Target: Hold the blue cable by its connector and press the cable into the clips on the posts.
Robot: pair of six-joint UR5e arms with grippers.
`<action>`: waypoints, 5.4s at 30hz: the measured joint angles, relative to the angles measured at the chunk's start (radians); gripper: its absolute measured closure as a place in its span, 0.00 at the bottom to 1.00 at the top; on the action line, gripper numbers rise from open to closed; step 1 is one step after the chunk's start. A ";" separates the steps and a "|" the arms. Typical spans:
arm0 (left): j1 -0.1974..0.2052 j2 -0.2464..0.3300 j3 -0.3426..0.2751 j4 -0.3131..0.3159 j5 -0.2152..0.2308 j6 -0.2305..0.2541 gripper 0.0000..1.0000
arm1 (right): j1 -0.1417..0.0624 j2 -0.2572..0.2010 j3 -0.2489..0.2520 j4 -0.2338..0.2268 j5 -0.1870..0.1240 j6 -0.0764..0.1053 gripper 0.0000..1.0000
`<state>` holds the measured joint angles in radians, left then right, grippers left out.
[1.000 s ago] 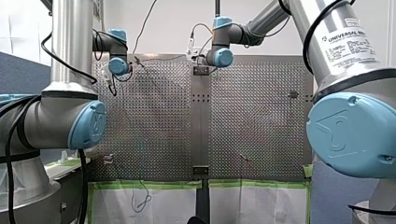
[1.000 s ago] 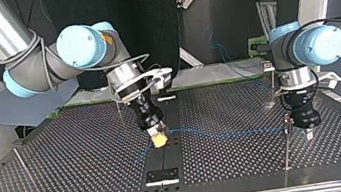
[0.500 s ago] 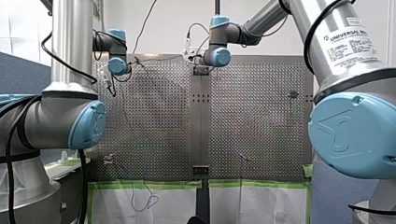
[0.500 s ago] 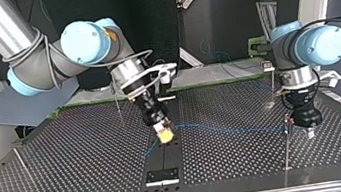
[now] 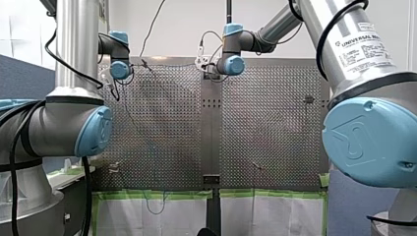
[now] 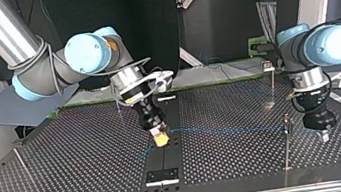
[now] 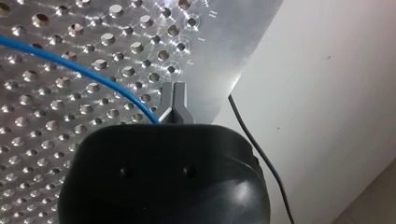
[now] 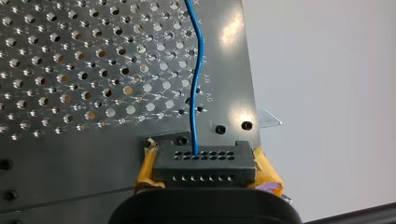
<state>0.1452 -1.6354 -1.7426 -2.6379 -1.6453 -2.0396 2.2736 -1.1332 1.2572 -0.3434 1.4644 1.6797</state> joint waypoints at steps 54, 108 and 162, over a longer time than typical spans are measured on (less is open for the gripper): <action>0.021 -0.023 0.020 -0.044 0.034 -0.046 0.00 | -0.009 0.021 -0.030 0.015 -0.002 0.003 1.00; 0.001 0.283 -0.167 -0.306 -0.075 -0.046 0.00 | 0.154 -0.196 0.107 0.179 0.037 -0.128 1.00; -0.018 0.246 -0.149 -0.388 -0.058 0.109 0.00 | 0.224 -0.268 0.126 0.259 0.045 -0.100 1.00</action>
<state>0.1276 -1.3895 -1.8919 -3.0263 -1.7036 -1.9301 2.4972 -1.4007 1.3827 -0.0843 1.5099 1.5794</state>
